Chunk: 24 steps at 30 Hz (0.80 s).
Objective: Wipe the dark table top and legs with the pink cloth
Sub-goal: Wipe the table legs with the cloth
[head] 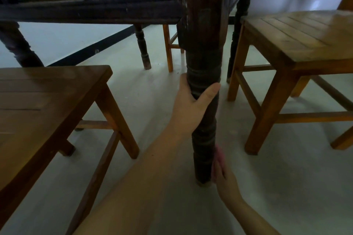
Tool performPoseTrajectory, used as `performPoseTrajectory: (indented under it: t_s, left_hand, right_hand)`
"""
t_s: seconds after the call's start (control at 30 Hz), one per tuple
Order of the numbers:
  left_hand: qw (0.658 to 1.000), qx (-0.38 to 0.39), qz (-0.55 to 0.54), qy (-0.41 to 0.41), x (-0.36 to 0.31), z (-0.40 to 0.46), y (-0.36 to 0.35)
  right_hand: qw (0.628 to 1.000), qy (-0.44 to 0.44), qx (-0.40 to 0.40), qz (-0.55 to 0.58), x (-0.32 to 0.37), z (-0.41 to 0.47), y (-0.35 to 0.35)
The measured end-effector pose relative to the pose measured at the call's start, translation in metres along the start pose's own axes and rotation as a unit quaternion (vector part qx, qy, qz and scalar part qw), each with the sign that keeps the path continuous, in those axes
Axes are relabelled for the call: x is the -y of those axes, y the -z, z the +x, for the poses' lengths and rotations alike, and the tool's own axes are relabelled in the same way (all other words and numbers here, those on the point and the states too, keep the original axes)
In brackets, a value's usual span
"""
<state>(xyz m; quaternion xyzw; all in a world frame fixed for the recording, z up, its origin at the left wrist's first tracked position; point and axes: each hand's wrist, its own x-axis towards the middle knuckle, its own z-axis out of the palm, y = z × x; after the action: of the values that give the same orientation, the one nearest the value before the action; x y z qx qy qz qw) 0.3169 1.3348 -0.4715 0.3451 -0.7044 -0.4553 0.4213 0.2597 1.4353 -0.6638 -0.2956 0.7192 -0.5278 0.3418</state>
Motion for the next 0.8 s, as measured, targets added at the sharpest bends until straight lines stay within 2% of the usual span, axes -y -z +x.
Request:
performPoseTrajectory:
  t_s: [0.07, 0.13, 0.2, 0.23, 0.3, 0.37, 0.43, 0.47, 0.5, 0.53, 0.57, 0.6, 0.63, 0.67, 0.7, 0.73, 0.77, 0.8]
  left_hand:
    - [1.0, 0.019, 0.004, 0.0, 0.0, 0.0, 0.002]
    - [0.999, 0.034, 0.001, -0.003, 0.001, -0.001, 0.004]
    - [0.999, 0.041, -0.005, 0.001, 0.0, -0.002, 0.005]
    - [0.999, 0.042, -0.007, 0.003, 0.0, -0.002, 0.006]
    - [0.999, 0.047, -0.012, 0.005, -0.001, -0.003, 0.006]
    - [0.999, 0.052, -0.005, 0.005, 0.0, -0.002, 0.007]
    - [0.999, 0.053, -0.001, 0.005, 0.0, -0.002, 0.007]
    - [0.999, 0.053, -0.003, 0.004, -0.001, -0.001, 0.007]
    - [0.999, 0.05, -0.002, 0.005, 0.0, 0.0, 0.006]
    - [0.999, 0.047, 0.001, 0.006, 0.0, 0.0, 0.006]
    - [0.999, 0.046, 0.004, 0.005, 0.0, 0.0, 0.007]
    - [0.999, 0.047, 0.005, 0.005, -0.001, 0.0, 0.008]
    - [0.999, 0.049, 0.006, 0.005, -0.001, -0.001, 0.009]
    - [0.999, 0.05, 0.009, 0.007, -0.002, -0.001, 0.008]
    - [0.999, 0.05, 0.012, 0.012, -0.002, -0.001, 0.007]
    - [0.998, 0.05, 0.016, 0.018, -0.004, -0.001, 0.006]
    - [0.998, 0.049, 0.018, 0.025, -0.006, -0.001, 0.005]
    - [0.998, 0.047, 0.017, 0.026, -0.006, -0.001, 0.006]
  right_hand:
    - [1.0, 0.004, 0.013, -0.02, -0.005, -0.001, 0.005]
    - [0.992, 0.125, -0.006, 0.015, 0.016, -0.009, 0.002]
    - [0.959, 0.281, -0.034, 0.024, 0.043, -0.017, -0.005]
    - [0.928, 0.367, -0.047, -0.033, 0.052, -0.018, -0.01]
    - [0.834, 0.496, -0.089, -0.226, 0.048, -0.005, -0.014]
    - [0.739, 0.545, -0.09, -0.386, 0.031, 0.011, -0.015]
    - [0.661, 0.52, -0.023, -0.541, 0.004, 0.021, -0.022]
    - [0.623, 0.468, 0.017, -0.626, -0.009, 0.018, -0.028]
    - [0.572, 0.39, 0.103, -0.715, -0.018, 0.014, -0.026]
    - [0.598, 0.332, 0.166, -0.71, -0.025, 0.009, -0.023]
    - [0.726, 0.256, 0.18, -0.612, -0.03, 0.007, -0.03]
    - [0.815, 0.16, 0.159, -0.533, -0.032, 0.007, -0.038]
    - [0.865, 0.089, 0.15, -0.47, -0.035, 0.007, -0.042]
    - [0.878, 0.051, 0.157, -0.45, -0.034, 0.011, -0.046]
    - [0.854, 0.054, 0.162, -0.491, -0.028, 0.013, -0.048]
    - [0.806, 0.106, 0.183, -0.553, -0.013, 0.01, -0.047]
    - [0.683, 0.205, 0.251, -0.654, 0.004, 0.008, -0.046]
    - [0.544, 0.275, 0.24, -0.756, 0.023, 0.007, -0.043]
